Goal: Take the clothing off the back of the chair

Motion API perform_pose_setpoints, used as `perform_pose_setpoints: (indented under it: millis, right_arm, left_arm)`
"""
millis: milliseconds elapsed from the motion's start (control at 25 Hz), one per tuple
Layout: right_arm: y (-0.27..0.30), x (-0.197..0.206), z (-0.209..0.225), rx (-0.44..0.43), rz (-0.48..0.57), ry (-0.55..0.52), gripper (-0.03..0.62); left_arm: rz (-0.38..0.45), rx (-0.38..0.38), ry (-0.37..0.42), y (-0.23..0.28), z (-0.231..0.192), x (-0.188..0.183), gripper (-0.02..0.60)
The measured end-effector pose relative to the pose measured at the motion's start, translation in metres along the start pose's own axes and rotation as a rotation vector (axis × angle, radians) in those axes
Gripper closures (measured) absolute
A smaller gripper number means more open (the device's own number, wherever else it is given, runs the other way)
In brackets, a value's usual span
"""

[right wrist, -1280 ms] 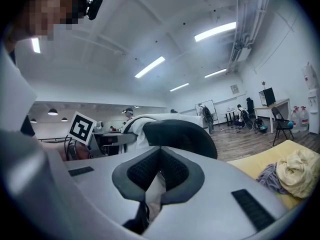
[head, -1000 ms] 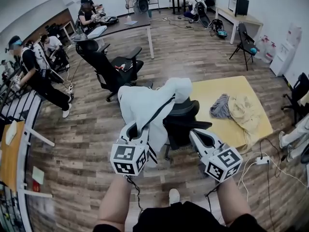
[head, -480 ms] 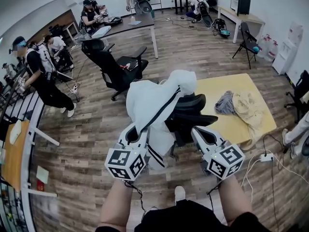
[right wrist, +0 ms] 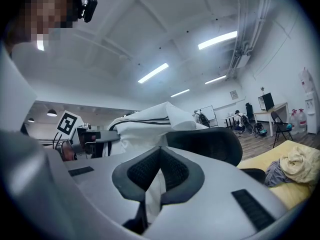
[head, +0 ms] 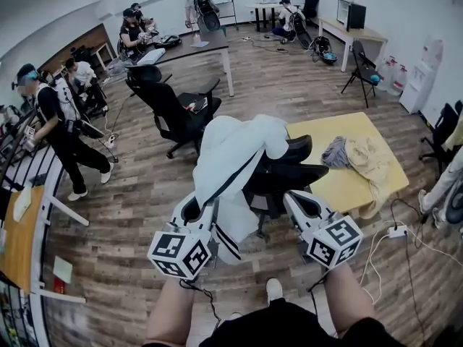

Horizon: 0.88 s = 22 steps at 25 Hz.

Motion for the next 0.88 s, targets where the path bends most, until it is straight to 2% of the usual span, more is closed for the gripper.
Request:
perform_pose_setpoints:
  millis: [360, 560, 880]
  right_arm:
    - [0.012, 0.001, -0.066, -0.001, 0.002, -0.017, 0.58]
    - [0.015, 0.017, -0.101, -0.019, -0.008, -0.017, 0.58]
    - [0.0, 0.05, -0.152, 0.015, -0.014, 0.01, 0.58]
  left_arm:
    - [0.035, 0.001, -0.026, -0.074, -0.035, -0.012, 0.512]
    - [0.031, -0.007, -0.054, -0.114, -0.054, -0.004, 0.512]
    - [0.013, 0.009, -0.088, -0.174, -0.068, 0.018, 0.514]
Point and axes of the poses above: the fingertips, and each gripper's own axes: y forward along the fingers, z to its right, x out of its underside, the point moved 4 cm from there along -y, backward along the fingers, and after that the axes turned 15 degrees about -x, right-handed, at the moved point
